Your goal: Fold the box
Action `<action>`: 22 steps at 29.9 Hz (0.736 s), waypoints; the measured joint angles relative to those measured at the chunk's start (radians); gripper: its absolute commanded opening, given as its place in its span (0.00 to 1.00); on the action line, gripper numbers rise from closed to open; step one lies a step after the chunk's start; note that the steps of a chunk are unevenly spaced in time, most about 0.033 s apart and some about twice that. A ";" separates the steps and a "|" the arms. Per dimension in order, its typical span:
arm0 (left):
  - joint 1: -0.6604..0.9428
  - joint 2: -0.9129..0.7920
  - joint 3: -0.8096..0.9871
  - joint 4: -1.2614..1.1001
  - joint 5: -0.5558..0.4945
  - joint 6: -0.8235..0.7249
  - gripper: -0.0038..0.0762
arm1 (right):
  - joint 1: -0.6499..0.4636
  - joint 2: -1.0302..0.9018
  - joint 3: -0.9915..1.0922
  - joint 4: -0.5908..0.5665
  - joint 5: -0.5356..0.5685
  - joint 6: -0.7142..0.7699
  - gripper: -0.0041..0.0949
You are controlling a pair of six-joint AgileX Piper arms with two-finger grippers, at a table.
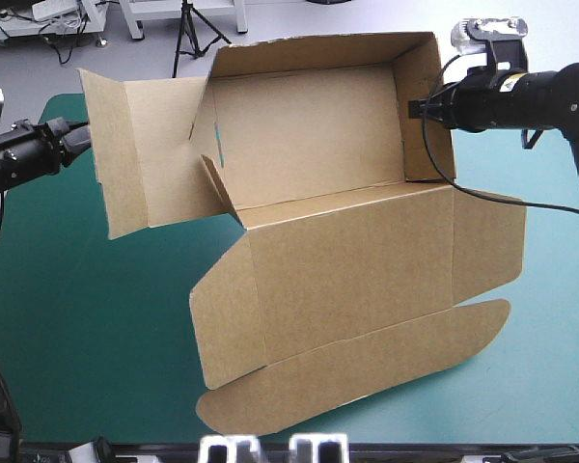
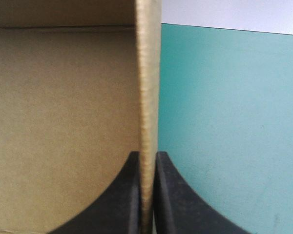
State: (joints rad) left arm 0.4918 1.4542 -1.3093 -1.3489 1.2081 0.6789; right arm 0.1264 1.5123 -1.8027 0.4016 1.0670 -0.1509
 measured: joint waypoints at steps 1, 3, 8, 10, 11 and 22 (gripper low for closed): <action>-0.009 0.000 0.000 0.000 0.001 0.000 0.05 | 0.000 0.000 0.000 0.010 -0.001 0.000 0.02; -0.036 0.000 0.000 0.000 0.001 0.000 0.05 | 0.000 0.001 0.000 0.025 -0.006 0.000 0.02; -0.110 0.000 0.000 0.000 0.003 0.000 0.05 | 0.000 0.004 0.000 0.037 -0.021 0.000 0.02; -0.132 0.000 0.000 -0.003 0.005 0.000 0.05 | 0.000 0.005 0.000 0.036 -0.028 0.000 0.02; -0.145 0.000 0.000 -0.006 0.005 -0.001 0.05 | 0.000 0.006 0.000 0.036 -0.032 0.000 0.02; -0.197 -0.066 0.000 -0.048 0.007 -0.006 0.05 | 0.000 0.053 0.000 0.036 -0.047 -0.003 0.02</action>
State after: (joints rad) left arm 0.2944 1.3885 -1.3093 -1.3971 1.2155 0.6727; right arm 0.1264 1.5655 -1.8027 0.4377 1.0201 -0.1538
